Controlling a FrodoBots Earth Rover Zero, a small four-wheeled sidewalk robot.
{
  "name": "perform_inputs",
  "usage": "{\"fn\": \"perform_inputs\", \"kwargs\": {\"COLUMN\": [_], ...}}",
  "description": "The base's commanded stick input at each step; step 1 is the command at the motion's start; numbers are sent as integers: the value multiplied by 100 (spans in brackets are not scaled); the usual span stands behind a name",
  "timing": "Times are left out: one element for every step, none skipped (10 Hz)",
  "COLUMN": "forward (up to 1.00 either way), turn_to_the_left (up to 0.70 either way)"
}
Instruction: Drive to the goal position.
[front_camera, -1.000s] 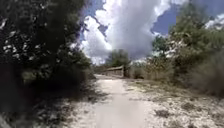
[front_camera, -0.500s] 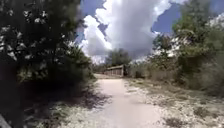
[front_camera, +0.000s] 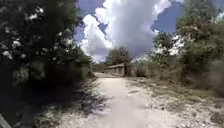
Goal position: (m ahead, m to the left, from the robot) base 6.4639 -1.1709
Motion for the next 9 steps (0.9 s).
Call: {"fn": "perform_inputs", "kwargs": {"forward": [50,50,50,50,50,50,50,50,50], "turn_to_the_left": [0,0,0,0,0,0,0,0,0]}}
